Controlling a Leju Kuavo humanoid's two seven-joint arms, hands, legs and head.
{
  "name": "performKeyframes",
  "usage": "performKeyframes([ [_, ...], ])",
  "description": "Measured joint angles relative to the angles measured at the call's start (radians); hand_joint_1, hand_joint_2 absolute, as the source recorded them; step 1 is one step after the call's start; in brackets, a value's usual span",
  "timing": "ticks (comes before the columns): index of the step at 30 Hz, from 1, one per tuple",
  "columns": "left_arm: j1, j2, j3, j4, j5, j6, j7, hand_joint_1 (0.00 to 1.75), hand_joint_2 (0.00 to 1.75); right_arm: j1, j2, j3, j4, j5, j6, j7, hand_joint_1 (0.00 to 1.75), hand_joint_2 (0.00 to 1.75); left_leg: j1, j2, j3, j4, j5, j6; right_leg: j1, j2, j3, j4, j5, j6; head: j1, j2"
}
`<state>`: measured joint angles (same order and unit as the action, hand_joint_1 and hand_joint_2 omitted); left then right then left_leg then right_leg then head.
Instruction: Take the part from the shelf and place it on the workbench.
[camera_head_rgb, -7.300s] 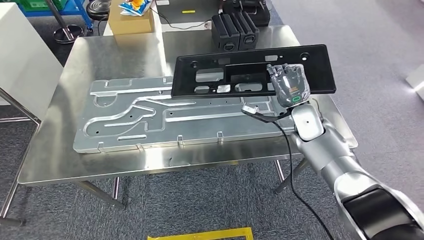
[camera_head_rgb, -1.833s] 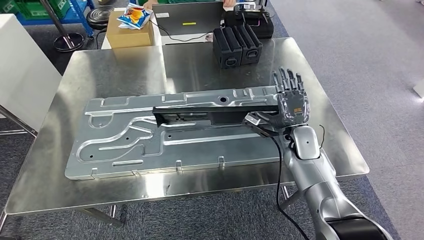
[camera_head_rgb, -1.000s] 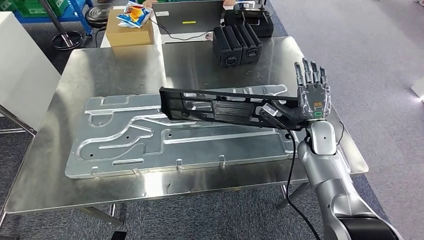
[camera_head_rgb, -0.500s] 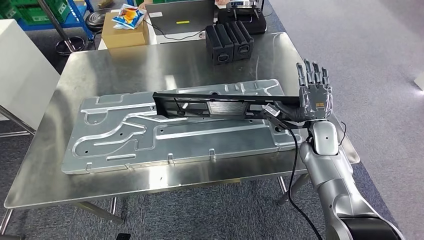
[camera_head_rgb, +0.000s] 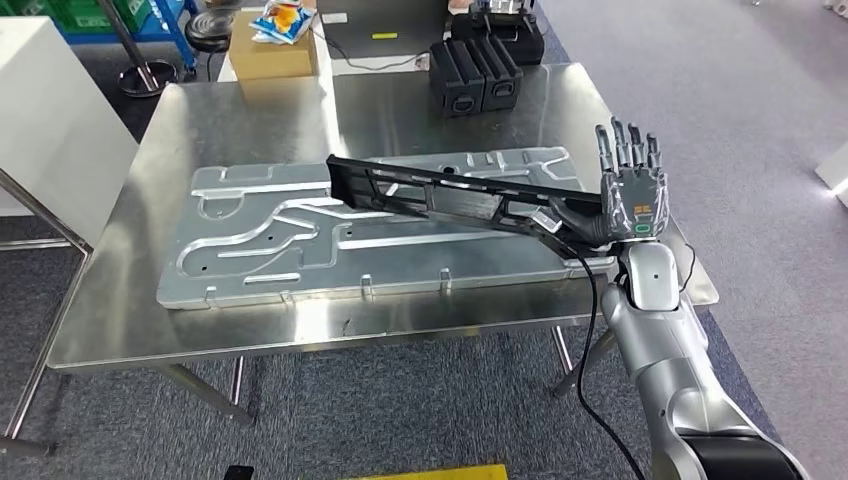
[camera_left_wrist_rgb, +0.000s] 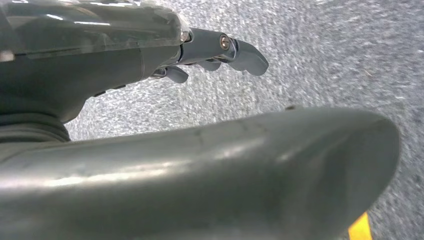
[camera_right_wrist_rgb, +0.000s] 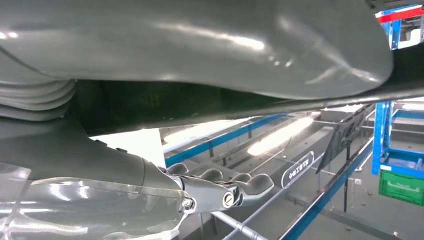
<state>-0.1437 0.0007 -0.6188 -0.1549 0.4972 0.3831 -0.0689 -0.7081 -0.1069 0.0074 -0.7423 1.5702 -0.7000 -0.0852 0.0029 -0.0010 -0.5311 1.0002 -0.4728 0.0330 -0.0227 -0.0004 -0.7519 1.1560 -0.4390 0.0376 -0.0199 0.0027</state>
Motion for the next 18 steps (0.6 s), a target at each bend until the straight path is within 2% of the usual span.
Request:
performKeyframes([
  [1, 0.001, 0.0, 0.0, 0.0, -0.001, 0.001, 0.0, 0.0, 0.0, 0.001, -0.001, -0.001, 0.0, 0.0, 0.0, 0.002, 0.0, 0.0, -0.001, 0.0, -0.009, 0.001, 0.006, 0.002, 0.0, 0.0, -0.024, 0.07, -0.039, 0.002, 0.0, 0.0],
  [2, 0.003, 0.0, 0.0, 0.0, -0.002, 0.002, 0.0, 0.0, 0.0, 0.002, -0.001, -0.001, 0.0, 0.0, 0.0, 0.003, 0.0, 0.0, -0.002, 0.0, -0.016, 0.003, 0.01, 0.002, 0.0, 0.0, -0.04, 0.124, -0.063, 0.004, 0.0, 0.0],
  [3, 0.004, 0.0, 0.0, 0.0, -0.003, 0.002, 0.0, 0.0, 0.0, 0.003, -0.001, -0.001, 0.0, 0.0, 0.0, 0.004, 0.0, 0.0, -0.002, 0.0, -0.022, 0.005, 0.013, 0.001, 0.0, 0.0, -0.038, 0.145, -0.069, 0.005, 0.0, 0.0],
  [4, 0.005, -0.001, 0.0, 0.0, -0.003, 0.003, 0.0, 0.0, 0.0, 0.004, -0.001, -0.001, 0.0, 0.0, 0.0, 0.004, 0.0, 0.0, -0.002, 0.0, -0.027, 0.008, 0.015, 0.0, 0.0, 0.0, -0.015, 0.125, -0.057, 0.004, 0.0, 0.0],
  [7, 0.004, -0.001, 0.0, 0.0, -0.004, 0.006, 0.0, 0.0, 0.0, 0.0, -0.001, -0.001, 0.0, 0.0, 0.0, 0.004, 0.0, 0.0, -0.004, -0.001, -0.035, 0.018, 0.014, -0.007, 0.003, 0.0, 0.108, -0.063, -0.001, -0.009, 0.0, 0.0],
  [8, 0.003, -0.002, 0.0, 0.0, -0.004, 0.008, 0.0, 0.0, 0.0, -0.002, -0.001, -0.001, 0.0, 0.0, 0.0, 0.004, 0.0, 0.0, -0.005, -0.001, -0.038, 0.02, 0.014, -0.011, 0.006, 0.0, 0.129, -0.102, 0.005, -0.014, 0.0, 0.0],
  [10, 0.003, -0.002, 0.0, 0.0, -0.004, 0.012, 0.0, 0.0, 0.0, -0.003, -0.002, -0.002, 0.0, 0.0, 0.0, 0.003, 0.0, 0.0, -0.007, -0.001, -0.043, 0.02, 0.016, -0.021, 0.012, 0.0, 0.133, -0.119, 0.004, -0.023, -0.001, 0.0],
  [12, 0.004, -0.001, 0.0, 0.0, -0.004, 0.015, -0.001, 0.0, 0.0, -0.004, -0.002, -0.002, 0.0, -0.002, 0.0, 0.002, 0.0, 0.0, -0.008, -0.002, -0.046, 0.024, 0.011, -0.032, 0.007, -0.001, 0.134, -0.127, 0.009, -0.035, -0.001, 0.0],
  [14, 0.004, 0.0, 0.0, 0.0, -0.003, 0.017, -0.003, 0.0, 0.0, -0.005, -0.002, -0.002, 0.0, -0.004, 0.0, -0.001, 0.0, 0.0, -0.007, -0.002, -0.072, 0.081, -0.029, -0.041, 0.001, -0.004, 0.135, -0.136, 0.015, -0.047, -0.002, 0.0],
  [16, 0.005, 0.0, 0.0, 0.0, 0.0, 0.018, -0.004, 0.0, 0.0, -0.005, -0.002, -0.002, 0.0, -0.008, 0.0, -0.008, 0.0, 0.0, -0.002, -0.002, -0.129, 0.209, -0.092, -0.049, 0.002, -0.005, 0.132, -0.136, 0.017, -0.052, -0.003, 0.0],
  [17, 0.007, 0.0, 0.0, 0.0, 0.001, 0.019, -0.004, 0.0, 0.0, -0.004, -0.001, -0.003, 0.001, -0.01, 0.0, -0.012, 0.0, 0.0, 0.001, -0.002, -0.156, 0.268, -0.112, -0.052, 0.002, -0.005, 0.13, -0.134, 0.018, -0.052, -0.003, 0.0],
  [18, 0.009, 0.0, 0.0, 0.0, 0.003, 0.02, -0.004, 0.0, 0.0, -0.003, -0.001, -0.004, 0.002, -0.012, 0.0, -0.015, 0.0, 0.0, 0.003, -0.002, -0.17, 0.298, -0.115, -0.055, 0.002, -0.005, 0.129, -0.133, 0.018, -0.052, -0.003, 0.0],
])
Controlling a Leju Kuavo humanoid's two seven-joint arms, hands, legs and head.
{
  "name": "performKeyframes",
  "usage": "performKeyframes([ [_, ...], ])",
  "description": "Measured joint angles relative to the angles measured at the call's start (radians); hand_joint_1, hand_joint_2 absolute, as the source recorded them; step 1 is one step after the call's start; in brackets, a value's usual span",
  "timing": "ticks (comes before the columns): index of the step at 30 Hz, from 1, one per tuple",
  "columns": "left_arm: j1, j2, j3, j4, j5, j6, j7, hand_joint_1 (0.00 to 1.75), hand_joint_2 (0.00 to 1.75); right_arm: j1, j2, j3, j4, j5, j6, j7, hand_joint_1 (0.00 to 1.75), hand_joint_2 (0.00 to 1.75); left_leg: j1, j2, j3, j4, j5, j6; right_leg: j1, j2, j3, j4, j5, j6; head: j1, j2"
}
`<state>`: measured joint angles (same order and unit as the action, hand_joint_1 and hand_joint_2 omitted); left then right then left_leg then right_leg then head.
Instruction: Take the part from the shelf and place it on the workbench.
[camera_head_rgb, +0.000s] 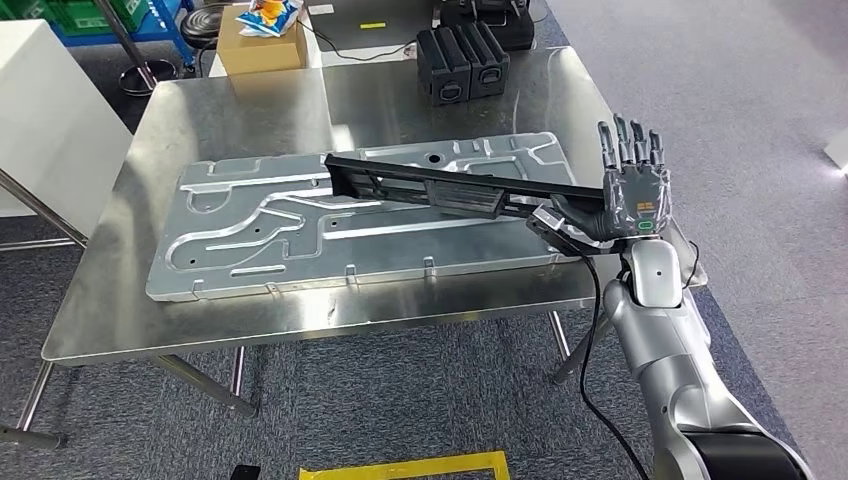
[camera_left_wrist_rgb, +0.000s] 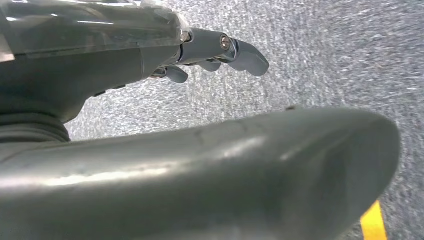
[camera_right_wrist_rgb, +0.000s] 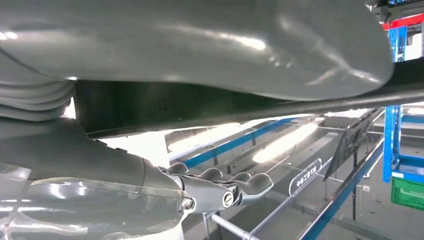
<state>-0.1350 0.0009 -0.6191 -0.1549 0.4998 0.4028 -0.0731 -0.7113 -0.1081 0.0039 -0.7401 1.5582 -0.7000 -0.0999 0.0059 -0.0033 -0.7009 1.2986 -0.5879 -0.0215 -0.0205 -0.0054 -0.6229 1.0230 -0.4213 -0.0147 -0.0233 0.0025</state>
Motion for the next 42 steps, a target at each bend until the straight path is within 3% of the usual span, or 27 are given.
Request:
performKeyframes([
  [1, 0.002, 0.0, 0.0, 0.0, 0.001, 0.001, 0.0, 0.0, 0.0, 0.001, 0.0, -0.001, 0.001, -0.002, 0.0, -0.002, 0.0, 0.0, 0.002, 0.0, 0.005, -0.008, 0.016, -0.001, 0.0, 0.0, -0.001, 0.002, 0.0, 0.0, 0.0, 0.0],
  [2, 0.004, 0.001, 0.0, 0.0, 0.002, 0.001, 0.0, 0.0, 0.0, 0.001, 0.001, -0.002, 0.001, -0.003, 0.0, -0.004, 0.0, 0.0, 0.004, 0.0, 0.028, -0.056, 0.048, -0.002, -0.001, 0.001, -0.001, 0.004, 0.0, 0.001, 0.0, 0.0],
  [4, 0.005, 0.003, 0.0, 0.0, 0.003, 0.002, 0.0, 0.0, 0.0, -0.001, 0.002, -0.007, 0.001, -0.004, 0.0, -0.008, 0.0, 0.0, 0.005, 0.0, 0.093, -0.195, 0.107, 0.001, 0.0, 0.002, -0.003, 0.01, -0.001, 0.007, 0.0, 0.0],
  [6, 0.006, 0.004, 0.0, 0.0, 0.003, 0.004, -0.001, 0.0, 0.0, -0.003, 0.004, -0.017, 0.001, -0.01, 0.0, -0.017, 0.0, 0.0, 0.003, -0.001, 0.124, -0.268, 0.126, 0.008, 0.004, 0.003, -0.008, 0.012, 0.002, 0.02, 0.001, 0.0],
  [8, 0.01, 0.004, 0.0, 0.0, 0.005, 0.007, -0.002, 0.0, 0.0, -0.004, 0.006, -0.033, 0.001, -0.02, 0.0, -0.031, 0.0, 0.0, 0.001, -0.002, 0.123, -0.272, 0.13, 0.019, 0.004, 0.004, -0.011, 0.008, 0.008, 0.032, 0.002, 0.0],
  [10, 0.013, 0.004, 0.0, 0.0, 0.006, 0.009, -0.003, 0.0, 0.0, -0.005, 0.01, -0.054, 0.001, -0.028, 0.0, -0.046, 0.0, 0.0, 0.003, 0.0, 0.123, -0.281, 0.139, 0.034, 0.0, 0.004, -0.017, 0.022, -0.004, 0.042, 0.002, 0.0],
  [12, 0.013, 0.005, 0.0, 0.0, 0.008, 0.01, -0.004, 0.0, 0.0, -0.009, 0.011, -0.076, 0.003, -0.031, 0.0, -0.054, 0.0, 0.0, 0.005, 0.001, 0.121, -0.288, 0.148, 0.046, -0.002, 0.005, -0.054, 0.109, -0.06, 0.049, 0.002, 0.0],
  [14, 0.016, 0.005, 0.0, 0.0, 0.01, 0.011, -0.004, 0.0, 0.0, -0.009, 0.011, -0.094, 0.006, -0.031, 0.0, -0.058, 0.0, 0.0, 0.003, 0.0, 0.117, -0.288, 0.15, 0.049, -0.002, 0.005, -0.112, 0.242, -0.122, 0.054, 0.002, 0.0],
  [15, 0.019, 0.005, 0.0, 0.0, 0.01, 0.011, -0.004, 0.0, 0.0, -0.007, 0.011, -0.102, 0.009, -0.031, 0.0, -0.06, 0.0, 0.0, 0.002, 0.0, 0.116, -0.287, 0.151, 0.049, -0.002, 0.005, -0.129, 0.283, -0.133, 0.056, 0.002, 0.0],
  [16, 0.02, 0.005, 0.0, 0.0, 0.011, 0.011, -0.004, 0.0, 0.0, -0.006, 0.011, -0.109, 0.011, -0.031, 0.0, -0.063, 0.0, 0.0, 0.002, 0.0, 0.115, -0.285, 0.151, 0.049, -0.002, 0.005, -0.127, 0.285, -0.124, 0.055, 0.002, 0.0],
  [17, 0.021, 0.005, 0.0, 0.0, 0.011, 0.011, -0.004, 0.0, 0.0, -0.006, 0.011, -0.116, 0.012, -0.032, 0.0, -0.068, 0.0, 0.0, 0.002, 0.0, 0.115, -0.283, 0.15, 0.048, -0.002, 0.005, -0.106, 0.248, -0.098, 0.053, 0.002, 0.0],
  [19, 0.021, 0.005, 0.0, 0.0, 0.012, 0.011, -0.004, 0.0, 0.0, -0.011, 0.013, -0.137, 0.014, -0.042, 0.0, -0.085, 0.0, 0.0, 0.0, -0.001, 0.114, -0.279, 0.148, 0.045, 0.0, 0.005, -0.031, 0.11, -0.039, 0.046, 0.002, 0.0],
  [21, 0.021, 0.005, 0.0, 0.0, 0.014, 0.011, -0.005, 0.0, 0.0, -0.02, 0.018, -0.17, 0.02, -0.072, 0.0, -0.115, 0.0, 0.0, -0.003, -0.001, 0.111, -0.277, 0.147, 0.036, 0.005, 0.005, 0.011, 0.022, -0.018, 0.037, 0.001, 0.0],
  [24, 0.023, 0.005, 0.0, 0.0, 0.018, 0.014, -0.013, 0.0, 0.0, -0.037, 0.031, -0.247, 0.053, -0.157, 0.0, -0.17, 0.0, 0.0, -0.004, -0.001, 0.107, -0.278, 0.148, 0.019, 0.006, 0.005, 0.013, 0.004, -0.016, 0.023, 0.001, 0.0],
  [26, 0.024, 0.006, 0.0, 0.0, 0.021, 0.014, -0.019, 0.0, 0.0, -0.06, 0.04, -0.311, 0.093, -0.228, 0.0, -0.207, 0.0, 0.0, -0.003, -0.001, 0.091, -0.242, 0.12, 0.009, 0.001, 0.004, 0.014, -0.003, -0.01, 0.01, 0.0, 0.0],
  [29, 0.027, 0.006, 0.0, 0.0, 0.025, 0.015, -0.023, 0.0, 0.0, -0.091, 0.05, -0.405, 0.16, -0.288, 0.0, -0.235, 0.0, 0.0, 0.001, -0.001, 0.012, -0.059, 0.028, 0.0, 0.001, 0.001, 0.013, -0.004, -0.008, 0.002, -0.001, 0.0],
  [30, 0.028, 0.006, 0.0, 0.0, 0.026, 0.015, -0.024, 0.0, 0.0, -0.095, 0.051, -0.43, 0.178, -0.29, 0.0, -0.238, 0.0, 0.0, 0.003, -0.001, -0.009, -0.011, 0.014, -0.002, 0.001, 0.001, 0.013, -0.003, -0.008, 0.002, -0.001, 0.0],
  [31, 0.031, 0.006, 0.0, 0.0, 0.027, 0.015, -0.024, 0.0, 0.0, -0.098, 0.051, -0.451, 0.192, -0.288, 0.0, -0.24, 0.0, 0.0, 0.004, -0.001, -0.014, 0.002, 0.018, -0.004, 0.001, 0.001, 0.013, -0.002, -0.008, 0.002, -0.001, 0.0],
  [32, 0.033, 0.006, 0.0, 0.0, 0.029, 0.016, -0.024, 0.0, 0.0, -0.1, 0.051, -0.47, 0.205, -0.286, 0.0, -0.241, 0.0, 0.0, 0.005, -0.001, 0.0, -0.026, 0.042, -0.004, 0.001, 0.002, 0.013, -0.001, -0.008, 0.002, -0.001, 0.0],
  [34, 0.035, 0.007, 0.0, 0.0, 0.032, 0.018, -0.023, 0.0, 0.0, -0.106, 0.052, -0.5, 0.224, -0.283, 0.0, -0.245, 0.0, 0.0, 0.005, 0.0, 0.065, -0.16, 0.106, 0.002, 0.001, 0.004, 0.012, 0.003, -0.01, 0.006, -0.001, 0.0],
  [36, 0.035, 0.008, 0.0, 0.0, 0.032, 0.02, -0.023, 0.0, 0.0, -0.116, 0.053, -0.523, 0.24, -0.278, 0.0, -0.246, 0.0, 0.0, 0.002, -0.001, 0.11, -0.258, 0.137, 0.01, 0.004, 0.006, 0.009, 0.007, -0.011, 0.015, 0.0, 0.0],
  [40, 0.037, 0.008, 0.0, 0.0, 0.029, 0.02, -0.02, 0.0, 0.0, -0.131, 0.055, -0.548, 0.264, -0.271, -0.001, -0.246, 0.0, 0.0, 0.002, -0.002, 0.116, -0.283, 0.147, 0.032, 0.004, 0.006, 0.005, 0.01, -0.013, 0.038, 0.001, 0.0],
  [42, 0.038, 0.007, 0.0, -0.001, 0.025, 0.02, -0.017, 0.0, 0.0, -0.138, 0.055, -0.558, 0.276, -0.266, -0.001, -0.245, 0.0, 0.0, 0.005, -0.001, 0.118, -0.293, 0.156, 0.044, 0.001, 0.006, -0.022, 0.07, -0.054, 0.048, 0.001, 0.0],
])
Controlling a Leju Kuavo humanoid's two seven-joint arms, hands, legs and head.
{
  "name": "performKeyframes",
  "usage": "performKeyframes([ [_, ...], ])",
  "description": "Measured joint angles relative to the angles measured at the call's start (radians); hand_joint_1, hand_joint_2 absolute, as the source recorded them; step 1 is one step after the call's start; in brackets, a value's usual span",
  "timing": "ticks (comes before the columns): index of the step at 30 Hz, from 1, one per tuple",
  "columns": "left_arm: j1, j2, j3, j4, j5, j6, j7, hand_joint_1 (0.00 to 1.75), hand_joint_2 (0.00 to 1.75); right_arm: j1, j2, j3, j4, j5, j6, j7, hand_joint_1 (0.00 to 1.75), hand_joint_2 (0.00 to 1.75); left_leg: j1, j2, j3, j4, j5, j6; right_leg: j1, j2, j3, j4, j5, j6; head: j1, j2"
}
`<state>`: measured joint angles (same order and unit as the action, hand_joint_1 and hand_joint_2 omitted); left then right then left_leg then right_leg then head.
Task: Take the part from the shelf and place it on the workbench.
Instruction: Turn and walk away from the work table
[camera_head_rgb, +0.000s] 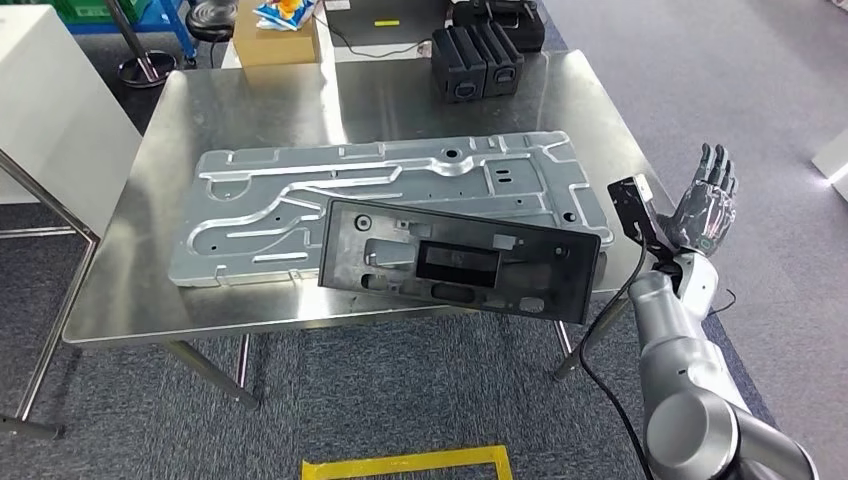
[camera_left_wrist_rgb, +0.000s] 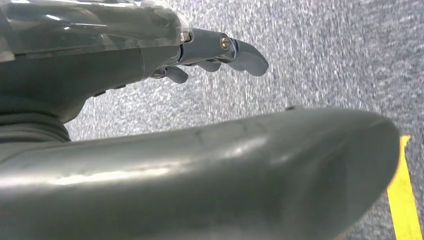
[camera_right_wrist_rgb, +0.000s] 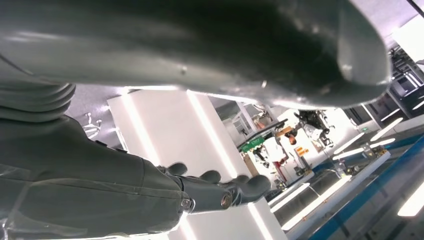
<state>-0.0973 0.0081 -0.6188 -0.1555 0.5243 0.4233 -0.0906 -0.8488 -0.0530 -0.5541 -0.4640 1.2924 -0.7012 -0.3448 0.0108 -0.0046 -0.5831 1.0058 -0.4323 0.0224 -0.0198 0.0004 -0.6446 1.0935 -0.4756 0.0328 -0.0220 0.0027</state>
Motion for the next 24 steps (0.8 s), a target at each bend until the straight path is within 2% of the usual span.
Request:
performKeyframes([
  [2, 0.001, 0.0, 0.0, 0.0, -0.003, -0.001, 0.0, 0.0, 0.0, -0.003, 0.0, -0.007, 0.013, 0.009, 0.0, 0.004, 0.0, 0.0, -0.001, 0.0, -0.002, -0.001, 0.002, 0.004, -0.001, 0.0, -0.058, 0.128, -0.064, 0.006, 0.0, 0.0],
  [3, 0.003, 0.0, 0.0, 0.0, -0.003, -0.002, 0.0, 0.0, 0.0, -0.002, 0.0, -0.008, 0.019, 0.015, 0.0, 0.007, 0.0, 0.0, -0.002, 0.0, -0.003, 0.0, 0.002, 0.004, -0.002, 0.0, -0.083, 0.183, -0.082, 0.009, 0.0, 0.0],
  [4, 0.004, -0.001, 0.0, 0.0, -0.004, -0.004, 0.0, 0.0, 0.0, -0.001, 0.0, -0.008, 0.024, 0.022, 0.0, 0.01, 0.0, 0.0, -0.002, 0.0, -0.003, 0.001, 0.002, 0.004, -0.002, 0.0, -0.094, 0.208, -0.083, 0.01, 0.0, 0.0],
  [5, 0.004, -0.002, 0.0, 0.0, -0.004, -0.006, 0.0, 0.0, 0.0, 0.0, 0.0, -0.009, 0.027, 0.031, 0.0, 0.012, 0.0, 0.0, -0.002, 0.0, -0.004, 0.002, 0.002, 0.003, -0.003, 0.0, -0.086, 0.193, -0.064, 0.01, 0.0, 0.0],
  [7, 0.004, -0.003, 0.0, 0.0, -0.004, -0.008, 0.0, 0.0, 0.0, -0.002, 0.0, -0.009, 0.028, 0.052, 0.0, 0.018, 0.0, 0.0, -0.002, 0.0, -0.004, 0.007, -0.002, -0.001, -0.003, -0.001, -0.025, 0.069, 0.0, 0.006, 0.0, 0.0],
  [9, 0.004, -0.004, 0.0, 0.0, -0.004, -0.007, 0.0, 0.0, 0.0, -0.004, 0.0, -0.009, 0.024, 0.079, 0.0, 0.024, 0.0, 0.0, -0.005, -0.001, -0.007, 0.014, -0.005, -0.009, 0.001, -0.001, 0.027, -0.038, 0.033, -0.002, 0.0, 0.0],
  [10, 0.005, -0.004, 0.0, 0.0, -0.003, -0.007, 0.0, 0.0, 0.0, -0.003, 0.001, -0.009, 0.02, 0.093, 0.0, 0.028, 0.0, 0.0, -0.007, -0.001, -0.009, 0.015, -0.006, -0.014, 0.004, 0.0, 0.034, -0.058, 0.034, -0.007, -0.001, 0.0],
  [12, 0.006, -0.004, 0.0, 0.0, -0.003, -0.007, 0.001, 0.0, 0.0, 0.0, 0.001, -0.009, 0.012, 0.122, 0.0, 0.037, 0.0, 0.0, -0.009, -0.002, -0.011, 0.014, -0.005, -0.023, 0.005, 0.0, 0.032, -0.06, 0.035, -0.018, -0.002, 0.0],
  [14, 0.006, -0.004, 0.0, 0.0, -0.002, -0.008, 0.002, 0.0, 0.0, 0.001, 0.003, -0.008, 0.001, 0.142, -0.001, 0.042, 0.0, 0.0, -0.007, -0.001, -0.021, 0.038, -0.024, -0.034, 0.002, -0.001, 0.033, -0.065, 0.038, -0.031, -0.002, 0.0],
  [15, 0.006, -0.004, 0.0, 0.0, -0.001, -0.01, 0.002, 0.0, 0.0, 0.001, 0.004, -0.008, -0.004, 0.149, -0.001, 0.043, 0.0, 0.0, -0.006, -0.001, -0.038, 0.077, -0.048, -0.039, 0.0, -0.002, 0.034, -0.067, 0.04, -0.037, -0.002, 0.0],
  [17, 0.006, -0.004, 0.001, 0.0, 0.003, -0.017, 0.003, 0.0, 0.0, 0.001, 0.006, -0.007, -0.009, 0.159, 0.0, 0.048, 0.0, 0.0, -0.004, -0.001, -0.095, 0.205, -0.113, -0.047, 0.001, -0.003, 0.034, -0.068, 0.04, -0.043, -0.003, 0.0],
  [18, 0.007, -0.004, 0.001, 0.0, 0.006, -0.021, 0.004, 0.0, 0.0, 0.001, 0.007, -0.007, -0.009, 0.164, 0.0, 0.05, 0.0, 0.0, -0.004, -0.001, -0.124, 0.267, -0.136, -0.048, 0.002, -0.003, 0.034, -0.067, 0.04, -0.044, -0.003, 0.0],
  [19, 0.008, -0.004, 0.001, 0.0, 0.008, -0.024, 0.006, 0.0, 0.0, 0.002, 0.008, -0.007, -0.01, 0.168, 0.0, 0.053, 0.0, 0.0, -0.004, -0.001, -0.14, 0.303, -0.142, -0.049, 0.003, -0.003, 0.034, -0.067, 0.04, -0.045, -0.003, 0.0],
  [20, 0.009, -0.004, 0.002, 0.0, 0.01, -0.027, 0.008, 0.0, 0.0, 0.002, 0.009, -0.006, -0.01, 0.173, 0.0, 0.056, 0.0, 0.0, -0.004, -0.001, -0.139, 0.3, -0.129, -0.047, 0.004, -0.003, 0.034, -0.066, 0.04, -0.045, -0.003, 0.0],
  [21, 0.01, -0.005, 0.002, 0.0, 0.011, -0.03, 0.009, 0.0, 0.0, 0.002, 0.01, -0.005, -0.012, 0.18, 0.0, 0.061, 0.0, 0.0, -0.004, -0.001, -0.118, 0.257, -0.098, -0.045, 0.005, -0.002, 0.035, -0.065, 0.04, -0.045, -0.003, 0.0],
  [23, 0.01, -0.005, 0.002, 0.0, 0.011, -0.036, 0.014, 0.0, 0.0, 0.002, 0.011, 0.002, -0.02, 0.199, -0.001, 0.074, 0.0, 0.0, -0.005, -0.001, -0.05, 0.115, -0.032, -0.035, 0.007, -0.001, 0.035, -0.063, 0.039, -0.042, -0.003, 0.0],
  [24, 0.01, -0.005, 0.002, 0.0, 0.011, -0.038, 0.017, 0.0, 0.0, 0.001, 0.011, 0.007, -0.026, 0.21, -0.001, 0.082, 0.0, 0.0, -0.007, -0.001, -0.025, 0.06, -0.015, -0.03, 0.009, -0.001, 0.034, -0.062, 0.039, -0.039, -0.002, 0.0],
])
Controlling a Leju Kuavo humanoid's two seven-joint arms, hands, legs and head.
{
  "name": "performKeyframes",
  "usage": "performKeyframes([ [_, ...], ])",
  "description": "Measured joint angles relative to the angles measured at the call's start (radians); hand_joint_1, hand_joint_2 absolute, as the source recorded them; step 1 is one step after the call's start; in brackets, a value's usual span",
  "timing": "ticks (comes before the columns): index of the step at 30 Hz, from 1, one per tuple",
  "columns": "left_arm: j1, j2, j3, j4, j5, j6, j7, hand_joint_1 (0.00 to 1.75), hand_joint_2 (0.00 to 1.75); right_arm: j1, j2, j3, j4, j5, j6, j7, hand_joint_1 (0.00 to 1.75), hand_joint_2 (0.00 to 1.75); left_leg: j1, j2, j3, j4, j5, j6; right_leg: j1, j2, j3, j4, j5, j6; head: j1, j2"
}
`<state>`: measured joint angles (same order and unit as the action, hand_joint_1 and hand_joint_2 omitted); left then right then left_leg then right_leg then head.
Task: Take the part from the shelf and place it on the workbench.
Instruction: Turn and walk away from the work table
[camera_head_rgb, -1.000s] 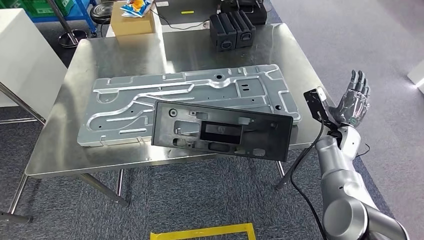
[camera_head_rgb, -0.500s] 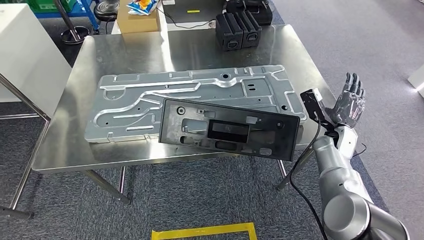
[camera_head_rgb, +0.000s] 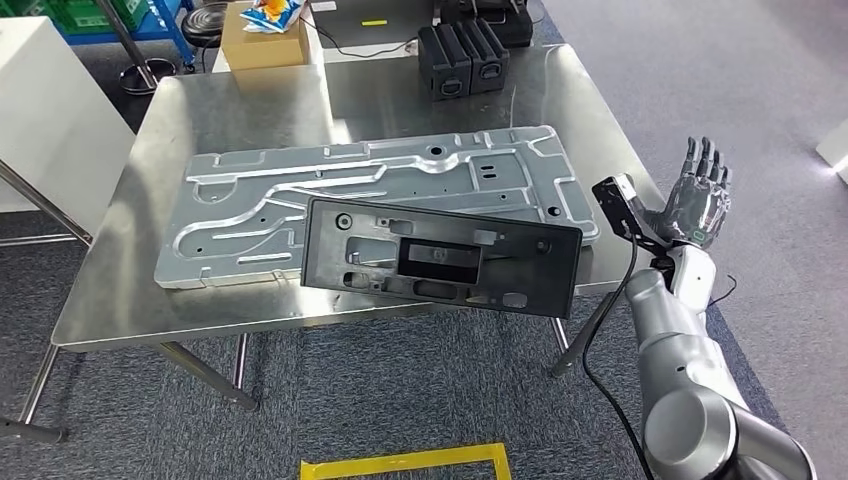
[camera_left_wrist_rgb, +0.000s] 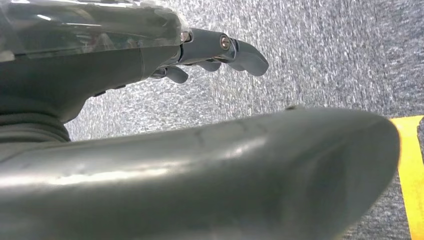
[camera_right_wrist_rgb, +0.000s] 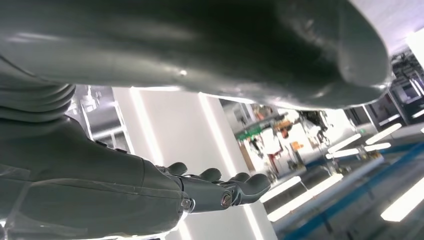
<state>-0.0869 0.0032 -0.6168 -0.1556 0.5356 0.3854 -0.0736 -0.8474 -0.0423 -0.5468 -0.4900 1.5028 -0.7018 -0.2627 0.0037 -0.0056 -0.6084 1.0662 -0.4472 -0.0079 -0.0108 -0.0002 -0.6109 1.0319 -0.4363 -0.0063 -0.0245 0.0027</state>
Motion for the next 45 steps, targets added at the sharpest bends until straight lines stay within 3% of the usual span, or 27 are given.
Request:
performKeyframes([
  [1, 0.0, 0.0, 0.0, 0.0, 0.0, -0.001, 0.002, 0.0, 0.0, 0.0, 0.0, 0.006, -0.006, 0.01, 0.0, 0.007, 0.0, 0.0, -0.002, 0.0, 0.013, -0.03, 0.006, 0.004, 0.001, 0.0, -0.002, 0.001, 0.001, 0.004, 0.0, 0.0],
  [5, 0.0, -0.005, 0.0, 0.0, -0.001, -0.003, 0.012, 0.0, 0.0, -0.002, -0.004, 0.043, -0.024, 0.047, 0.0, 0.04, 0.0, 0.0, 0.0, 0.001, 0.016, -0.051, 0.015, 0.022, -0.001, 0.001, -0.01, 0.011, -0.007, 0.026, 0.002, 0.0],
  [7, -0.001, -0.008, 0.0, 0.0, -0.001, -0.005, 0.016, 0.0, 0.0, -0.01, -0.011, 0.063, -0.031, 0.054, 0.0, 0.054, 0.0, 0.0, 0.003, 0.002, 0.016, -0.059, 0.023, 0.031, -0.004, 0.001, -0.042, 0.088, -0.058, 0.034, 0.003, 0.0],
  [9, -0.001, -0.008, 0.0, 0.0, -0.002, -0.009, 0.02, 0.0, 0.0, -0.018, -0.02, 0.082, -0.035, 0.057, 0.0, 0.069, 0.0, 0.0, 0.003, 0.002, 0.012, -0.059, 0.026, 0.035, -0.005, 0.0, -0.099, 0.216, -0.121, 0.04, 0.004, 0.0],
  [10, 0.0, -0.008, 0.0, 0.0, -0.002, -0.01, 0.021, 0.0, 0.0, -0.02, -0.024, 0.09, -0.036, 0.06, 0.0, 0.075, 0.0, 0.0, 0.003, 0.002, 0.011, -0.058, 0.026, 0.035, -0.005, 0.0, -0.117, 0.26, -0.133, 0.042, 0.004, 0.0],
  [11, 0.001, -0.009, 0.0, 0.0, -0.002, -0.012, 0.022, 0.0, 0.0, -0.024, -0.028, 0.099, -0.037, 0.062, 0.0, 0.079, 0.0, 0.0, 0.003, 0.002, 0.009, -0.056, 0.026, 0.035, -0.007, 0.0, -0.118, 0.269, -0.126, 0.044, 0.004, 0.0],
  [12, 0.001, -0.01, 0.0, 0.0, -0.001, -0.014, 0.023, 0.0, 0.0, -0.032, -0.031, 0.107, -0.037, 0.064, 0.0, 0.083, 0.0, 0.0, 0.003, 0.001, 0.008, -0.053, 0.026, 0.035, -0.008, 0.0, -0.101, 0.239, -0.102, 0.044, 0.004, 0.0],
  [14, -0.001, -0.011, 0.0, 0.0, -0.001, -0.02, 0.028, 0.0, 0.0, -0.062, -0.04, 0.125, -0.036, 0.065, 0.0, 0.091, 0.0, 0.0, 0.002, 0.001, 0.003, -0.045, 0.025, 0.03, -0.012, 0.0, -0.034, 0.114, -0.042, 0.044, 0.004, 0.0],
  [16, -0.002, -0.012, 0.0, 0.0, 0.001, -0.027, 0.035, 0.0, 0.0, -0.099, -0.052, 0.15, -0.036, 0.065, 0.0, 0.099, 0.0, 0.0, -0.002, 0.001, -0.006, -0.035, 0.025, 0.02, -0.009, 0.002, 0.006, 0.027, -0.019, 0.038, 0.003, 0.0],
  [20, 0.001, -0.013, 0.0, 0.0, 0.006, -0.041, 0.044, 0.0, 0.0, -0.135, -0.071, 0.198, -0.036, 0.062, 0.0, 0.109, 0.0, 0.0, -0.002, 0.0, -0.02, -0.027, 0.023, -0.002, -0.007, 0.0, 0.0, 0.009, -0.008, 0.013, 0.003, 0.0],
  [22, 0.001, -0.014, 0.0, 0.0, 0.01, -0.044, 0.046, 0.0, 0.0, -0.15, -0.074, 0.217, -0.036, 0.062, 0.0, 0.113, 0.0, 0.0, 0.0, 0.0, -0.047, 0.041, -0.034, -0.012, -0.01, -0.002, -0.01, 0.004, 0.004, -0.002, 0.002, 0.0],
  [24, 0.001, -0.015, 0.0, 0.0, 0.014, -0.046, 0.047, 0.0, 0.0, -0.163, -0.079, 0.234, -0.035, 0.062, 0.0, 0.118, 0.0, 0.0, 0.003, 0.0, -0.089, 0.171, -0.114, -0.019, -0.007, -0.003, -0.022, 0.005, 0.014, -0.009, 0.002, 0.0],
  [25, 0.001, -0.016, 0.0, 0.0, 0.016, -0.048, 0.047, 0.0, 0.0, -0.167, -0.081, 0.241, -0.033, 0.062, 0.0, 0.121, 0.0, 0.0, 0.004, 0.0, -0.102, 0.224, -0.138, -0.02, -0.005, -0.004, -0.029, 0.006, 0.019, -0.011, 0.002, 0.0],
  [26, 0.0, -0.016, 0.0, 0.0, 0.018, -0.05, 0.048, 0.0, 0.0, -0.17, -0.083, 0.247, -0.031, 0.063, 0.0, 0.126, 0.0, 0.0, 0.004, 0.0, -0.1, 0.243, -0.144, -0.02, -0.003, -0.004, -0.036, 0.007, 0.024, -0.011, 0.002, 0.0],
  [27, 0.0, -0.017, 0.0, 0.0, 0.019, -0.053, 0.048, 0.0, 0.0, -0.173, -0.084, 0.254, -0.029, 0.063, 0.0, 0.129, 0.0, 0.0, 0.004, 0.0, -0.078, 0.221, -0.132, -0.017, -0.001, -0.003, -0.042, 0.008, 0.029, -0.01, 0.002, 0.0],
  [30, -0.002, -0.018, 0.0, 0.0, 0.021, -0.058, 0.047, 0.0, 0.0, -0.186, -0.091, 0.27, -0.027, 0.064, 0.0, 0.137, 0.0, 0.0, -0.002, 0.0, 0.046, 0.022, -0.069, 0.001, 0.003, -0.002, -0.055, 0.009, 0.045, -0.004, 0.003, 0.0],
  [32, -0.004, -0.019, 0.0, 0.0, 0.024, -0.059, 0.045, 0.0, 0.0, -0.197, -0.098, 0.279, -0.025, 0.064, 0.0, 0.142, 0.0, 0.0, -0.009, 0.0, 0.078, -0.041, -0.055, 0.012, 0.002, -0.004, -0.058, 0.008, 0.056, 0.007, 0.003, 0.0],
  [35, -0.005, -0.022, 0.0, 0.0, 0.029, -0.058, 0.04, 0.0, 0.0, -0.208, -0.106, 0.291, -0.019, 0.063, 0.0, 0.147, 0.0, 0.0, -0.009, 0.003, 0.071, -0.054, -0.026, 0.025, -0.001, -0.003, -0.062, 0.004, 0.065, 0.026, 0.003, 0.0],
  [37, -0.006, -0.026, 0.0, 0.0, 0.03, -0.058, 0.038, 0.0, 0.0, -0.218, -0.116, 0.296, -0.014, 0.061, 0.0, 0.148, 0.0, 0.0, -0.003, 0.007, 0.056, -0.067, 0.003, 0.036, -0.002, -0.001, -0.083, 0.053, 0.005, 0.035, 0.007, 0.0],
  [39, -0.006, -0.028, 0.0, 0.0, 0.03, -0.058, 0.038, 0.0, 0.0, -0.227, -0.124, 0.298, -0.009, 0.057, 0.0, 0.149, 0.0, 0.0, -0.003, 0.009, 0.03, -0.068, 0.025, 0.041, -0.004, 0.0, -0.119, 0.174, -0.092, 0.042, 0.011, 0.0],
  [40, -0.006, -0.029, 0.0, 0.0, 0.03, -0.059, 0.038, 0.0, 0.0, -0.228, -0.126, 0.298, -0.007, 0.055, 0.0, 0.148, 0.0, 0.0, -0.003, 0.009, 0.015, -0.067, 0.035, 0.041, -0.005, 0.0, -0.131, 0.235, -0.121, 0.045, 0.011, 0.0],
  [41, -0.006, -0.03, 0.0, 0.0, 0.03, -0.059, 0.039, 0.0, 0.0, -0.227, -0.127, 0.3, -0.004, 0.053, 0.0, 0.148, 0.0, 0.0, -0.003, 0.009, 0.002, -0.066, 0.045, 0.039, -0.006, 0.0, -0.132, 0.274, -0.129, 0.048, 0.011, 0.0],
  [42, -0.006, -0.031, 0.0, 0.0, 0.03, -0.059, 0.039, 0.0, 0.0, -0.227, -0.129, 0.301, -0.002, 0.052, 0.0, 0.147, 0.0, 0.0, -0.002, 0.009, -0.012, -0.063, 0.054, 0.037, -0.008, 0.0, -0.116, 0.278, -0.115, 0.051, 0.011, 0.0],
  [43, -0.007, -0.032, 0.0, 0.0, 0.03, -0.059, 0.039, 0.0, 0.0, -0.228, -0.13, 0.303, 0.0, 0.051, 0.0, 0.147, 0.0, 0.0, 0.0, 0.01, -0.026, -0.059, 0.061, 0.034, -0.011, -0.001, -0.081, 0.245, -0.089, 0.053, 0.011, 0.0],
  [45, -0.008, -0.033, 0.0, 0.0, 0.03, -0.059, 0.038, 0.0, 0.0, -0.233, -0.133, 0.309, 0.001, 0.05, 0.0, 0.147, 0.0, 0.0, 0.0, 0.009, -0.049, -0.045, 0.073, 0.025, -0.016, 0.0, 0.019, 0.112, -0.062, 0.057, 0.012, 0.0],
])
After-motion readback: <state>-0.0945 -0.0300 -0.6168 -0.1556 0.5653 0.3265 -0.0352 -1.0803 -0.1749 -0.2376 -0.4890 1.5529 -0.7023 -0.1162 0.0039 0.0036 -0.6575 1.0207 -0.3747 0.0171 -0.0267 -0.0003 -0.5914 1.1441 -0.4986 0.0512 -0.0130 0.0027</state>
